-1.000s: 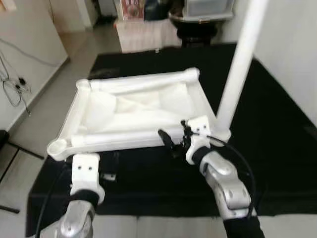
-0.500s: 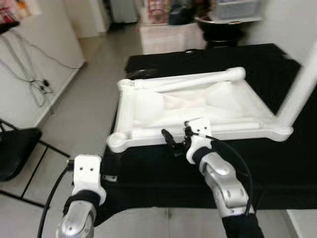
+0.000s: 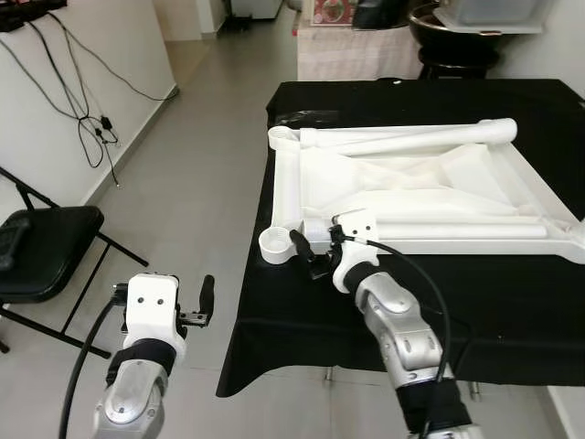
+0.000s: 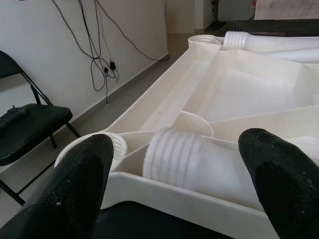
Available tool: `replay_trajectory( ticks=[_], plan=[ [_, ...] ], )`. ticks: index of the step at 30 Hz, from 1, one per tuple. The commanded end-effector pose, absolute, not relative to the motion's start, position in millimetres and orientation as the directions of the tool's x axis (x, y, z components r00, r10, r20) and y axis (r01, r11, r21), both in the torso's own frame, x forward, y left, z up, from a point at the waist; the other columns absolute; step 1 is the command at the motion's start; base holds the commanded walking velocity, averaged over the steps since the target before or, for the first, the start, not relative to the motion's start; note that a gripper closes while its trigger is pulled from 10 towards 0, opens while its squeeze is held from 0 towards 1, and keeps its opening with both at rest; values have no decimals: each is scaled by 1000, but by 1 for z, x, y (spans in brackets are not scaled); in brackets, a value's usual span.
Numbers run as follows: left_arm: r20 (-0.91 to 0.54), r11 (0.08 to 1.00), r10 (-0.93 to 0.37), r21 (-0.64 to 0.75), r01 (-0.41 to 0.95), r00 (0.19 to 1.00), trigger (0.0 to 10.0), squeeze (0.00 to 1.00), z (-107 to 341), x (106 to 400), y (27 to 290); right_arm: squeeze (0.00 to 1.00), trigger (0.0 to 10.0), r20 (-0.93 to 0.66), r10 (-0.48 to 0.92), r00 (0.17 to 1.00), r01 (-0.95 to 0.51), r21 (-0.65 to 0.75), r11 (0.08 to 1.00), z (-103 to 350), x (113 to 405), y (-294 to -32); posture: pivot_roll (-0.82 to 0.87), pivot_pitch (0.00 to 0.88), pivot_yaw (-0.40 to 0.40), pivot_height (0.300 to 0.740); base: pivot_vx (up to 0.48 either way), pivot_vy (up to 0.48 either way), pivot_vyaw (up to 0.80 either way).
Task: Building children table
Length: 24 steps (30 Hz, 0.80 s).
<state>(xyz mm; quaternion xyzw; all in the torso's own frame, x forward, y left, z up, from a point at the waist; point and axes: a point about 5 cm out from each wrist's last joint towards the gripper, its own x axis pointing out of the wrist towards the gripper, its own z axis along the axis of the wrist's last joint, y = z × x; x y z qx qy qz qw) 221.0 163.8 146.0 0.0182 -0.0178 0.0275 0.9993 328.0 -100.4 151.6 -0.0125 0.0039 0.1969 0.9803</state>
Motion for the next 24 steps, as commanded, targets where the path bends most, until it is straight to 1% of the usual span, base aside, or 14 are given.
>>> replay_trajectory(
  ticks=[1, 4, 7, 13, 16, 17, 20, 23, 24],
  plan=[
    [29, 998, 53, 19, -54, 998, 10000, 0, 142, 222, 164, 0, 10000, -1, 388, 922, -388, -5, 922, 151, 329, -99, -48, 110, 42, 740, 0, 0, 0],
    [29, 999, 48, 4, -48, 998, 10000, 0, 141, 224, 162, 0, 10000, 0, 393, 920, -393, 8, 920, 150, 330, -99, -45, 110, 40, 740, 0, 0, 0],
    [31, 1000, 9, 8, -10, 999, 10000, 0, 140, 228, 158, 0, 10000, 1, 396, 918, -396, 10, 918, 150, 331, -98, -44, 105, 38, 740, 0, 0, 0],
    [33, 1000, 5, 9, -5, 999, 10000, 0, 139, 228, 158, 0, 10000, 7, 398, 917, -398, 8, 917, 150, 330, -98, -44, 98, 42, 740, 0, 0, 0],
    [38, 999, 17, 45, -19, 999, 10000, 0, 139, 223, 159, 0, 10000, 14, 393, 919, -393, -22, 919, 150, 326, -103, -47, 97, 47, 740, 0, 0, 0],
    [36, 997, 35, 65, -37, 999, 10000, 0, 138, 214, 160, 0, 10000, 14, 392, 920, -389, -80, 918, 149, 319, -110, -50, 99, 47, 740, 0, 0, 0],
    [33, 996, 52, 68, -54, 998, 10000, 0, 138, 210, 161, 0, 10000, 11, 389, 921, -386, -99, 917, 148, 316, -113, -55, 107, 47, 740, 0, 0, 0],
    [14, 990, 125, 65, -126, 992, 10000, 0, 135, 197, 166, 0, 10000, -11, 375, 927, -374, -129, 919, 141, 300, -126, -59, 116, 48, 740, 0, 0, 0],
    [14, 990, 125, 65, -126, 992, 10000, 0, 135, 197, 166, 0, 10000, -11, 375, 927, -374, -129, 919, 141, 300, -126, -59, 116, 48, 740, 0, 0, 0]
  ],
)
